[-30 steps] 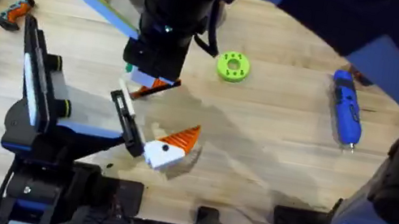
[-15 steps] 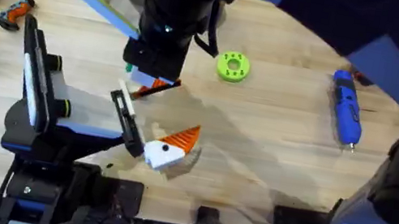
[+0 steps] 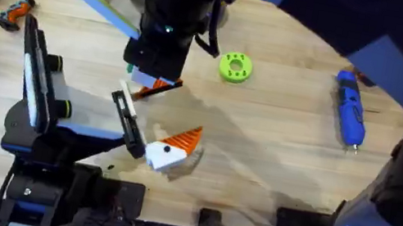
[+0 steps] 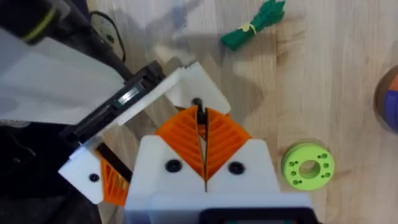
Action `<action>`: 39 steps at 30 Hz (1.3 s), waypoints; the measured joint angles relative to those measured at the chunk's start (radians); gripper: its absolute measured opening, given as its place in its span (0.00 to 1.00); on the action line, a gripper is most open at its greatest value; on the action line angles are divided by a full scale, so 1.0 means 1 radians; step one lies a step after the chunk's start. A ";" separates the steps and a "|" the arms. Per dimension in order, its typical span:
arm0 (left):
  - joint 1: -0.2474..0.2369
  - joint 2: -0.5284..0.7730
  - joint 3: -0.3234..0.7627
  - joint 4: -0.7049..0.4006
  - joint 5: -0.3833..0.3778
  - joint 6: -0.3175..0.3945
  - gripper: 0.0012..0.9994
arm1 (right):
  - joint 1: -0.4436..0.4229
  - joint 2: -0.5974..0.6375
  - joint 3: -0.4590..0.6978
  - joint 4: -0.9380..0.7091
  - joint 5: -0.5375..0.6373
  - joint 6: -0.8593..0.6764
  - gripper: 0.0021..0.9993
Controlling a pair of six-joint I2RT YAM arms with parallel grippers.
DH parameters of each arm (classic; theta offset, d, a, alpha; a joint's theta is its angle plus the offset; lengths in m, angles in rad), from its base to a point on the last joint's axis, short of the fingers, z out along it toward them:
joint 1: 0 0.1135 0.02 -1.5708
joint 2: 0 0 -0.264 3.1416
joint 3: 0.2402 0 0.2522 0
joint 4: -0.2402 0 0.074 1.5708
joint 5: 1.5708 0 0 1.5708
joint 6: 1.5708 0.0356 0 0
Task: Pick up the gripper from the table and insert it into the empty holder that is missing its gripper. Then pick up a screw, insert it into the mounting hole, and use the screwdriver to tighten it. Finally, clean up the table by picking up the vegetable and placing it into the bucket.
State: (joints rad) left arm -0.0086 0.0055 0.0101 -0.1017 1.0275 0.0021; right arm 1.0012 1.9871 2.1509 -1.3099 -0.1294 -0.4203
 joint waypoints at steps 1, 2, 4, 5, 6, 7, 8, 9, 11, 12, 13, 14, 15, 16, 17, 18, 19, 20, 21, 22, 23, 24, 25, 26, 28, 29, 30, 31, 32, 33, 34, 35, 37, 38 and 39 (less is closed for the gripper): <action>0.000 0.000 0.000 0.000 0.000 0.000 0.99 | 0.000 0.000 0.000 -0.001 0.001 0.000 0.00; 0.000 0.000 0.000 0.000 0.000 0.000 0.99 | 0.000 0.000 0.000 -0.003 0.004 0.000 0.00; 0.000 0.000 0.000 0.000 0.000 0.000 0.99 | 0.000 0.000 0.000 -0.009 0.013 0.000 0.00; 0.000 0.000 0.000 0.000 0.000 0.000 0.99 | 0.000 0.000 0.000 -0.011 0.017 0.000 0.00; 0.000 0.000 0.000 0.000 0.000 0.000 0.99 | 0.000 0.000 0.000 -0.012 0.019 0.000 0.00; 0.000 0.000 0.000 0.000 0.000 0.000 0.99 | 0.000 0.000 0.000 -0.013 0.020 0.000 0.00; 0.000 0.000 0.000 0.000 0.000 0.000 0.99 | 0.000 0.000 0.000 -0.014 0.022 0.000 0.00; 0.000 0.000 0.000 0.000 0.000 0.000 0.99 | 0.001 0.000 0.000 -0.014 0.024 0.000 0.00; 0.000 0.000 0.000 0.000 0.000 0.000 0.99 | 0.002 0.000 0.000 -0.014 0.023 0.000 0.00; 0.000 0.000 0.000 0.000 0.000 0.000 0.99 | 0.002 0.000 0.000 -0.014 0.020 0.000 0.00; 0.000 0.000 0.000 0.000 0.000 0.001 0.99 | 0.002 0.000 0.000 -0.014 0.018 0.000 0.00; 0.000 0.000 0.000 0.000 0.000 0.001 0.99 | 0.002 0.000 0.000 -0.014 0.016 0.000 0.00; 0.000 0.000 0.000 0.000 0.000 0.001 0.99 | 0.002 0.000 0.000 -0.014 0.015 0.000 0.00; 0.000 0.000 0.000 0.000 0.000 0.001 0.99 | 0.002 0.000 0.000 -0.014 0.014 0.000 0.00; 0.000 0.000 0.000 0.000 0.000 0.001 0.99 | 0.002 0.000 0.000 -0.014 0.012 0.000 0.00; 0.000 0.000 0.000 0.000 0.000 0.001 0.99 | 0.002 0.000 0.000 -0.014 0.012 0.000 0.00; 0.000 0.000 0.000 0.000 0.000 0.001 0.99 | 0.002 0.000 0.000 -0.014 0.012 0.000 0.00; 0.000 0.000 0.000 0.000 0.000 0.001 0.99 | 0.002 0.000 0.000 -0.014 0.012 0.000 0.00; 0.000 0.000 0.000 0.000 0.000 0.001 0.99 | 0.002 0.000 0.000 -0.014 0.012 0.000 0.00; 0.000 0.000 0.000 0.000 0.000 0.001 0.99 | 0.002 0.000 0.000 -0.014 0.012 0.000 0.00; 0.000 0.000 0.000 0.000 0.000 0.001 0.99 | 0.002 0.000 0.000 -0.014 0.012 0.000 0.00; 0.000 0.000 0.000 0.000 0.000 0.001 0.99 | 0.002 0.000 0.000 -0.014 0.011 0.000 0.00; 0.000 0.000 0.000 0.000 0.000 0.001 0.99 | 0.002 0.000 0.000 -0.014 0.011 0.000 0.00; 0.000 0.000 0.000 0.000 0.000 0.001 0.99 | 0.002 0.000 0.000 -0.014 0.011 0.000 0.00; 0.000 0.000 0.000 0.000 0.000 0.001 0.99 | 0.002 0.000 0.000 -0.013 0.011 0.000 0.00; 0.000 0.000 0.000 0.000 0.000 0.001 0.99 | 0.002 0.000 0.000 -0.012 0.011 0.000 0.00; 0.000 0.000 0.000 0.000 0.000 0.001 0.99 | 0.002 0.000 0.000 -0.010 0.009 0.001 0.00; 0.000 0.000 0.000 0.000 0.000 0.001 0.99 | 0.002 0.000 0.001 -0.008 0.008 0.001 0.00; 0.000 0.000 0.000 0.000 0.000 0.001 0.99 | 0.002 0.000 0.001 -0.007 0.008 0.001 0.00; 0.000 0.000 0.000 0.000 0.000 0.001 0.99 | 0.002 0.000 0.001 -0.005 0.008 0.001 0.00; 0.000 0.000 0.000 0.000 0.000 0.001 0.99 | 0.002 0.000 0.001 -0.003 0.008 0.003 0.00; 0.000 0.000 0.000 0.000 0.000 0.001 0.99 | 0.002 0.000 0.002 -0.001 0.007 0.005 0.00; 0.000 0.000 0.000 0.000 0.001 0.002 0.99 | 0.002 0.000 0.003 0.001 0.000 0.005 0.00; 0.000 0.000 0.000 0.000 0.001 0.002 0.99 | 0.002 0.000 0.003 0.001 -0.004 0.006 0.00; 0.000 0.000 0.000 0.000 0.001 0.002 0.99 | 0.002 0.000 0.004 0.002 -0.009 0.007 0.00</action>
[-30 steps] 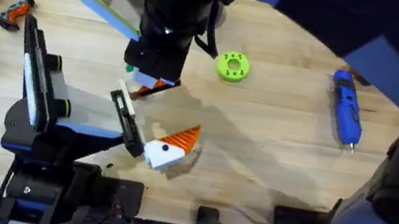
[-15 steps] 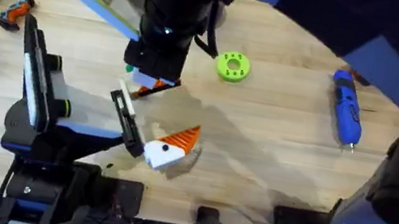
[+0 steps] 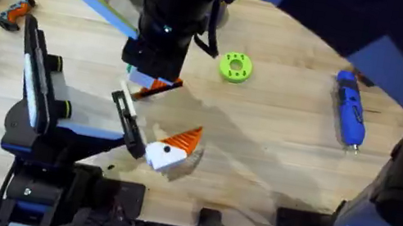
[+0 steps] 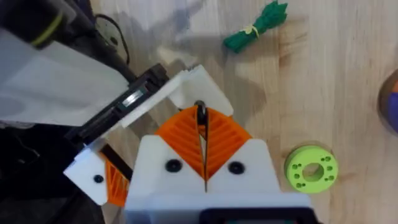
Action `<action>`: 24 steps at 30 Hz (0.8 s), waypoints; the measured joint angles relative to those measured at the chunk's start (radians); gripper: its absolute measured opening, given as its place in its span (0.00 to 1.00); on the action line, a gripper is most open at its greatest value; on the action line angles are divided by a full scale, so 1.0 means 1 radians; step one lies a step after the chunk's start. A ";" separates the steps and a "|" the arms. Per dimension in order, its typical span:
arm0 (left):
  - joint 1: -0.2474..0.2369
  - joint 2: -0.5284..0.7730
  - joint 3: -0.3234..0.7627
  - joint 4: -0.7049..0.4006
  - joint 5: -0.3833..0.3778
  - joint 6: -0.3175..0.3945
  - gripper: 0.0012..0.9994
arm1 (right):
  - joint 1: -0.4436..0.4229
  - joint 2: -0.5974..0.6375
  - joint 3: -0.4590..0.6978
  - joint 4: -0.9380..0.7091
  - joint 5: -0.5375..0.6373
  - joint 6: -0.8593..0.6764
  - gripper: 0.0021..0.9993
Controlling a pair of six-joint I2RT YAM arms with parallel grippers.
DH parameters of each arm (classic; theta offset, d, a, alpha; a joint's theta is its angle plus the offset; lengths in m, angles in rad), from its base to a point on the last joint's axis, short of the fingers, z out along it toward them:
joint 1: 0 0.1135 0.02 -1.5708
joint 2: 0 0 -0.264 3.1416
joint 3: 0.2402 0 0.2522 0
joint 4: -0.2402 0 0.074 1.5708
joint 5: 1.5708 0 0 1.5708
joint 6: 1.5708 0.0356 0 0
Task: Pick up the gripper from the table and insert it into the empty holder that is missing its gripper. Then pick up a screw, insert it into the mounting hole, and use the screwdriver to tighten it. Finally, clean up the table by picking up the vegetable and placing it into the bucket.
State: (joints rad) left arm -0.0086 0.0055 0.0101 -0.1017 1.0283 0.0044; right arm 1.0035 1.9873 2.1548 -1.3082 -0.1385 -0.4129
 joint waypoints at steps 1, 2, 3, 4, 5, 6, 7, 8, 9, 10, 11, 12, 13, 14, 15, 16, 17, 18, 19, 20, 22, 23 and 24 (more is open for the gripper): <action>0.000 0.000 0.000 0.000 0.000 0.000 0.99 | 0.000 0.000 0.001 0.002 -0.006 0.001 0.00; 0.000 0.000 0.000 0.000 0.000 0.000 0.99 | 0.000 0.000 0.001 0.007 -0.011 0.002 0.00; 0.000 0.000 0.000 0.000 0.000 0.000 0.99 | 0.000 0.000 0.001 0.010 -0.015 0.003 0.00; 0.000 0.000 0.000 0.000 0.000 0.000 0.99 | 0.000 0.000 0.001 0.012 -0.017 0.005 0.00; 0.000 0.000 0.000 0.000 0.000 0.000 0.99 | 0.000 0.000 0.002 0.012 -0.019 0.006 0.00; 0.000 0.000 0.000 0.000 0.000 0.000 0.99 | 0.000 0.000 0.002 0.012 -0.020 0.008 0.00; 0.000 0.000 0.000 0.000 0.000 0.000 0.99 | 0.000 0.000 0.002 0.012 -0.021 0.009 0.00; 0.000 0.000 0.000 0.000 0.000 0.000 0.99 | 0.000 0.000 0.002 0.012 -0.021 0.010 0.00; 0.000 0.000 0.000 0.000 0.000 0.000 0.99 | 0.000 0.000 0.002 0.012 -0.021 0.013 0.00; 0.000 0.000 0.000 0.000 0.000 0.000 0.99 | 0.000 0.000 0.002 0.012 -0.022 0.013 0.00; 0.000 0.000 0.000 0.000 0.000 0.000 0.99 | 0.000 0.000 0.002 0.013 -0.023 0.013 0.00; 0.000 0.000 0.000 0.000 0.000 0.000 0.99 | 0.000 0.000 0.002 0.013 -0.023 0.016 0.00; 0.000 0.000 0.000 0.000 0.000 0.000 0.99 | 0.000 0.000 0.002 0.013 -0.024 0.016 0.00; 0.000 0.000 0.000 0.000 0.000 0.000 0.99 | 0.000 0.000 0.002 0.013 -0.024 0.016 0.00; 0.000 0.000 0.000 0.000 0.000 0.000 0.99 | 0.000 0.000 0.002 0.013 -0.024 0.016 0.00; 0.000 0.000 0.000 0.000 0.000 0.000 0.99 | 0.000 0.000 0.002 0.012 -0.024 0.016 0.00; 0.000 0.000 0.000 0.000 0.000 0.000 0.99 | 0.000 0.000 0.002 0.012 -0.024 0.016 0.00; 0.000 0.000 0.000 0.000 0.000 0.000 0.99 | 0.000 0.000 0.002 0.011 -0.024 0.016 0.00; 0.000 0.000 0.000 0.000 0.000 0.000 0.99 | 0.000 0.000 0.003 0.010 -0.024 0.016 0.00; 0.000 0.000 0.000 0.000 0.000 0.000 0.99 | 0.000 0.000 0.003 0.008 -0.024 0.016 0.00; 0.000 0.000 0.000 0.000 0.000 0.000 0.99 | -0.004 0.000 0.008 0.001 -0.024 0.016 0.00; 0.000 0.000 0.000 0.000 0.000 0.000 0.99 | -0.005 0.000 0.013 -0.002 -0.024 0.016 0.00; 0.000 0.000 0.000 0.000 0.000 0.000 0.99 | -0.007 0.000 0.018 -0.005 -0.024 0.016 0.00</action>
State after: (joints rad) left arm -0.0086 0.0055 0.0101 -0.1017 1.0283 0.0044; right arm 0.9964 1.9873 2.1732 -1.3134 -0.1625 -0.3965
